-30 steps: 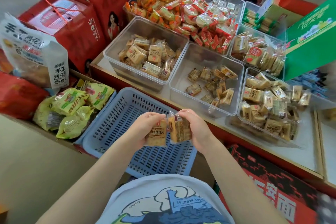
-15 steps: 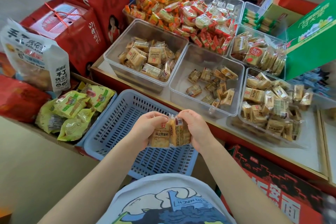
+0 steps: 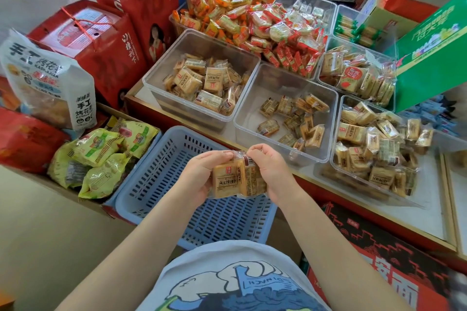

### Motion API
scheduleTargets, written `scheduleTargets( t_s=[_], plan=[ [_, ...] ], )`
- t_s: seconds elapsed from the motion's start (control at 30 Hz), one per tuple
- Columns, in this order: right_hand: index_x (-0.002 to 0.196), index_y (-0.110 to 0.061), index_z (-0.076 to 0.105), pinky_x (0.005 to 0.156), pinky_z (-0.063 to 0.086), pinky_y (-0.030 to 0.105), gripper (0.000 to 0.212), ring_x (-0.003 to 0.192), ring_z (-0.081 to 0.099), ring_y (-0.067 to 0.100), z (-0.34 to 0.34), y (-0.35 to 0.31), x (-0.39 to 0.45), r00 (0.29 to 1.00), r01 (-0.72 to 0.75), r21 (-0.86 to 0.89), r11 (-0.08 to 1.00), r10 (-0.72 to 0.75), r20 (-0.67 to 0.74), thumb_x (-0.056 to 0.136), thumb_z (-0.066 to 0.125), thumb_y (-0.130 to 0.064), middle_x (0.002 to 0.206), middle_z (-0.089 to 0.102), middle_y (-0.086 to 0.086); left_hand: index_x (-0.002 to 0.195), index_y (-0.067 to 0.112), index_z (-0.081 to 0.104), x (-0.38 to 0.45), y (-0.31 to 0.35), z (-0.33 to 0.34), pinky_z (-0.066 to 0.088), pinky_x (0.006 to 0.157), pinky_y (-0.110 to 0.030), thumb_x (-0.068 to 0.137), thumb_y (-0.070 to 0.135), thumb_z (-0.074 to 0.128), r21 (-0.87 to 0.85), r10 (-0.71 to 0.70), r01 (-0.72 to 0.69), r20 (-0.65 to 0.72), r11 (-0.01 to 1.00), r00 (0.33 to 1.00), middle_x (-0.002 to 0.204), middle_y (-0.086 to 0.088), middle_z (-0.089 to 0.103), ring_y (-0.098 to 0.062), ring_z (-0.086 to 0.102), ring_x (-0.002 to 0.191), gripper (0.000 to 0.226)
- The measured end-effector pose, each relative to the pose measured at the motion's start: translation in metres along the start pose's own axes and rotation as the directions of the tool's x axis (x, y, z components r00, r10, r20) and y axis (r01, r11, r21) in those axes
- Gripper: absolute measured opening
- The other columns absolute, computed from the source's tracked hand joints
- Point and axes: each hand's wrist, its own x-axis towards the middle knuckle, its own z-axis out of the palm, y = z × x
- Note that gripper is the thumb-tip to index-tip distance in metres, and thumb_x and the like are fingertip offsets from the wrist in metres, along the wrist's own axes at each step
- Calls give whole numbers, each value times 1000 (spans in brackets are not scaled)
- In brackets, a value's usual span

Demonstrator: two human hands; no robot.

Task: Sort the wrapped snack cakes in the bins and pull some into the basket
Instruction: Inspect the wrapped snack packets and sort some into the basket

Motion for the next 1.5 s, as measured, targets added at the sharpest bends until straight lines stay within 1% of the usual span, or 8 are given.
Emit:
scheduleTargets(
  t_s=[0.13,0.4,0.57,0.7,1.0,1.2,1.4,1.5],
  plan=[
    [90,-16,61,75,50,41,14,74,63,20,-2,3,-1,1000,6,-13,1000,-6,30,102,54,-19,76,65,5,94,10,69,-1,0,3,59,60,-35,94,10,69,9,35,-35,-2,999,999,86,-10,75,-22,74,77,0],
    [95,-15,63,66,50,30,14,71,64,17,0,5,-3,999,5,-114,994,-2,32,101,58,-26,76,69,4,97,8,68,-2,-3,3,58,66,-40,95,8,68,61,61,-60,-14,996,998,85,-13,74,-23,73,75,2],
    [97,-18,59,76,50,39,11,79,64,23,1,7,0,999,32,-124,992,-29,23,98,61,-29,83,69,9,105,3,71,-5,3,0,60,61,-38,92,11,71,17,63,-64,31,998,998,92,-18,76,-28,76,78,15],
    [103,-20,64,76,53,38,8,84,67,22,2,7,1,998,52,-128,990,-46,47,99,61,-27,98,73,13,109,-1,71,-5,6,0,60,59,-38,90,12,73,4,51,-51,30,999,998,93,-20,75,-30,75,77,23],
    [85,-20,65,72,54,41,11,74,65,25,-3,4,5,996,69,-58,996,-72,-47,96,65,-22,79,69,6,92,5,70,0,10,2,59,61,-36,88,16,76,-10,69,-69,-37,998,997,82,-11,75,-24,73,75,13],
    [88,-18,65,73,55,42,10,76,65,25,-4,5,4,998,41,-14,999,-42,-55,97,65,-21,81,69,8,91,9,70,-5,8,5,58,56,-32,90,11,74,-4,170,-170,-78,985,982,84,-10,74,-21,73,74,4],
    [90,-16,69,71,57,39,8,72,68,22,-8,5,-1,996,64,-56,996,-67,-62,95,68,-22,86,74,14,93,8,70,-4,5,4,56,56,-28,96,14,68,17,165,-164,-105,986,981,82,-7,74,-18,72,72,7],
    [90,-15,69,76,58,43,10,74,69,23,-7,5,-1,994,78,-61,995,-82,-78,95,69,-23,87,75,14,95,7,69,-2,4,3,56,59,-29,98,14,66,63,187,-181,-107,981,976,80,-6,74,-17,71,73,8]
  ],
)
